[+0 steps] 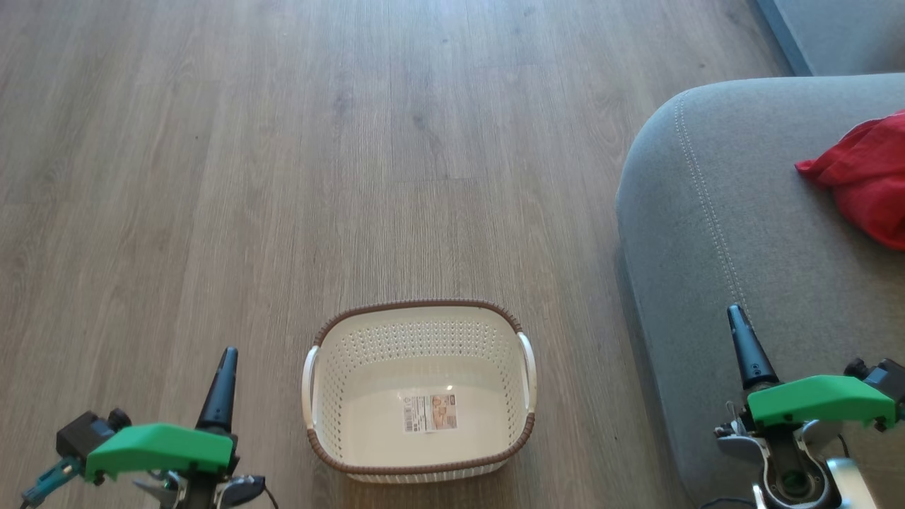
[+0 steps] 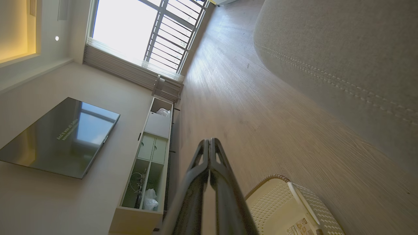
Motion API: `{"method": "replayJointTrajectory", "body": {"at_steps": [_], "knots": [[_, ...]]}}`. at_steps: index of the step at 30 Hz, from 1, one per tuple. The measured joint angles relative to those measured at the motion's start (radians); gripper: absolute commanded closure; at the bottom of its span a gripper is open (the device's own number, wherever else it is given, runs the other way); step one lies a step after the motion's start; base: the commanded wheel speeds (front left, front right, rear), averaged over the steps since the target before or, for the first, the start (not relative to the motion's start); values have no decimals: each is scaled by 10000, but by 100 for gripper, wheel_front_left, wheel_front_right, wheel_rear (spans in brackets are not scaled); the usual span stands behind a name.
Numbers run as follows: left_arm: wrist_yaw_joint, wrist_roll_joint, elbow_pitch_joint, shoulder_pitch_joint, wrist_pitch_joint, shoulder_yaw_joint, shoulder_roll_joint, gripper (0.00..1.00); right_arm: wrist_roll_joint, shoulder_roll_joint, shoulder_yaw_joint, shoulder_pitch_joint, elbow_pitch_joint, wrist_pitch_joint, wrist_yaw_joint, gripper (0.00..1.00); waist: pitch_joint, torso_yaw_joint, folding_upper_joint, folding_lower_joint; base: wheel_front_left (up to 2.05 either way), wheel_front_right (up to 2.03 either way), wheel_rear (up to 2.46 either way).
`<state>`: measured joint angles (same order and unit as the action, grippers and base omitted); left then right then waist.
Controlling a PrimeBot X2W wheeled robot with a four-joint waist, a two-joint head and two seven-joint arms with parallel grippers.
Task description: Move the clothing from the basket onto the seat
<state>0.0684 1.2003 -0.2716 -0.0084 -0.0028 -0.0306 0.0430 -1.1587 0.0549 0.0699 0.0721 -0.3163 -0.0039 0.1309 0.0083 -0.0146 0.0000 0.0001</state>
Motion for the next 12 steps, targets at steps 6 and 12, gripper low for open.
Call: {"method": "replayJointTrajectory", "body": {"at_steps": [6,12], "knots": [[90,610,-13,-169,176,-35,-2,100,-671,-13,119,0,61,148,0,100,-8,23,0,0,0,0,0],[174,1229,-13,-171,307,-79,-2,100,-1350,-17,203,0,107,320,0,100,-17,45,0,0,0,0,0]]}}
